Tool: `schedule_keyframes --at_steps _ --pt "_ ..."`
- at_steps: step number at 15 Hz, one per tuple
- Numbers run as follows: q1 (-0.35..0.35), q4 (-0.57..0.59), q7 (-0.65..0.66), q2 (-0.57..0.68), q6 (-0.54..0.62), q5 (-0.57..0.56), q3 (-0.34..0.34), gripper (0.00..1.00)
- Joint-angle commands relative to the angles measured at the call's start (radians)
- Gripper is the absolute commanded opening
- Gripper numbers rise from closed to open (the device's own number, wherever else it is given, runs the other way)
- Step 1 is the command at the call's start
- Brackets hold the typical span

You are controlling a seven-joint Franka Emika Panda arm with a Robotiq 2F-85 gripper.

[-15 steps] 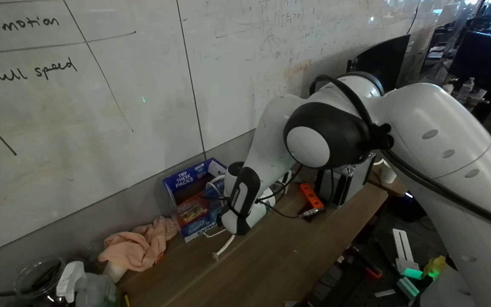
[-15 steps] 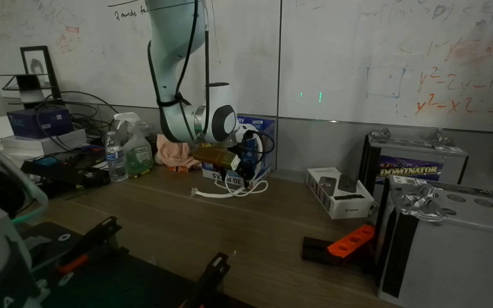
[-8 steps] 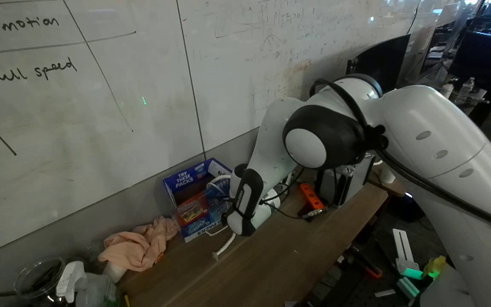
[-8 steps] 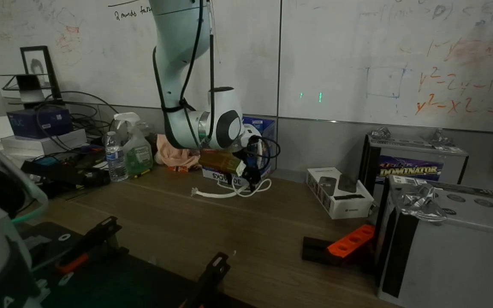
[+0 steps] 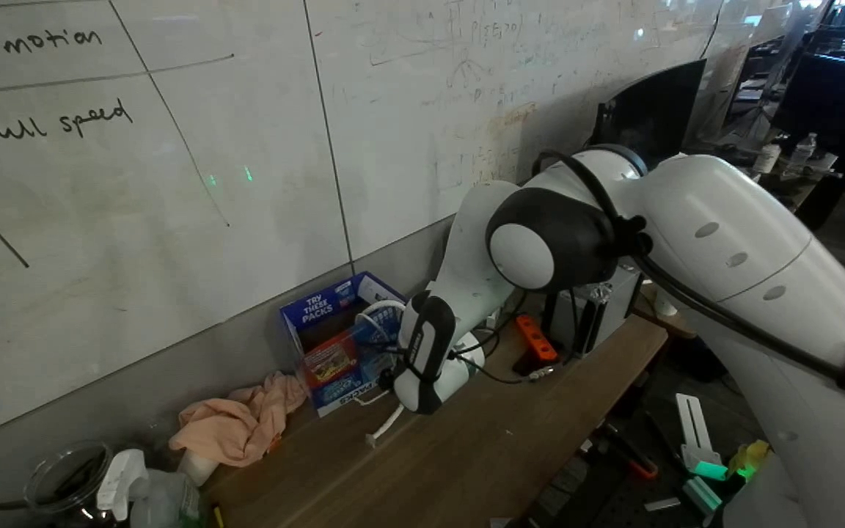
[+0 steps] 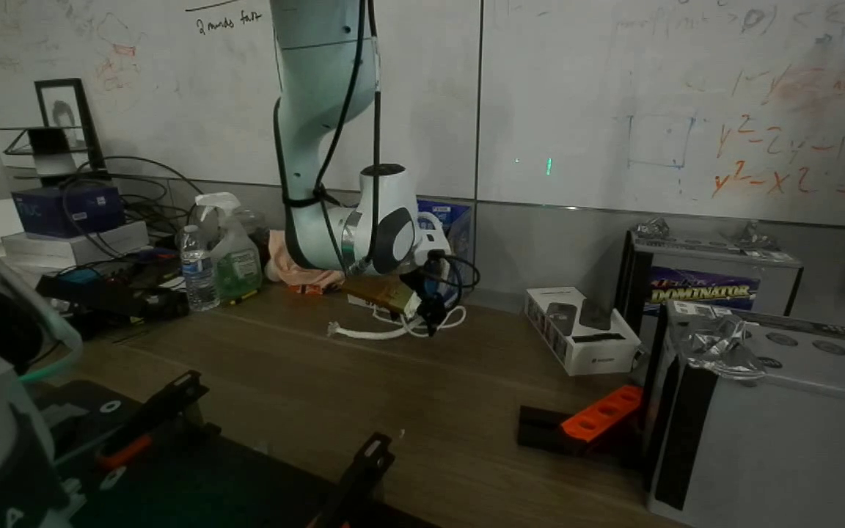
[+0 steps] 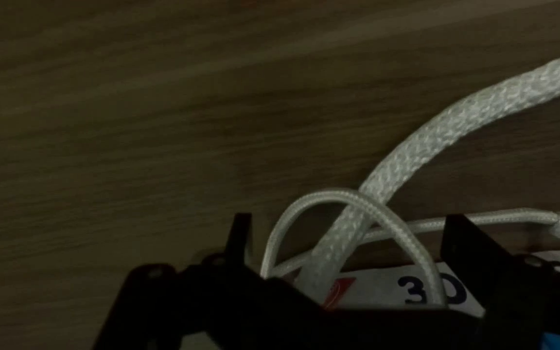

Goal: Pick up the white ropes from the counter and put them in the box

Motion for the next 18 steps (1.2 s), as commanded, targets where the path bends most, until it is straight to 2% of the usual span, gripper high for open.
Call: schedule_keyframes --at_steps 1,7,8,9,10,11,18 --pt "-0.042 0.059 -0.032 0.043 0.062 0.025 0.04 1.0" --pt "-0.06 0.087 -0.041 0.067 0.087 0.022 0.048 1.0" --pt "-0.064 0.089 -0.044 0.071 0.091 0.02 0.051 0.75" --pt "-0.064 0.091 -0.047 0.074 0.094 0.019 0.049 0.74" --pt "-0.067 0.094 -0.05 0.077 0.093 0.018 0.051 0.68" --pt "-0.068 0.097 -0.052 0.08 0.092 0.018 0.051 0.58" --pt "-0.072 0.102 -0.068 0.075 0.074 0.015 0.049 0.05"
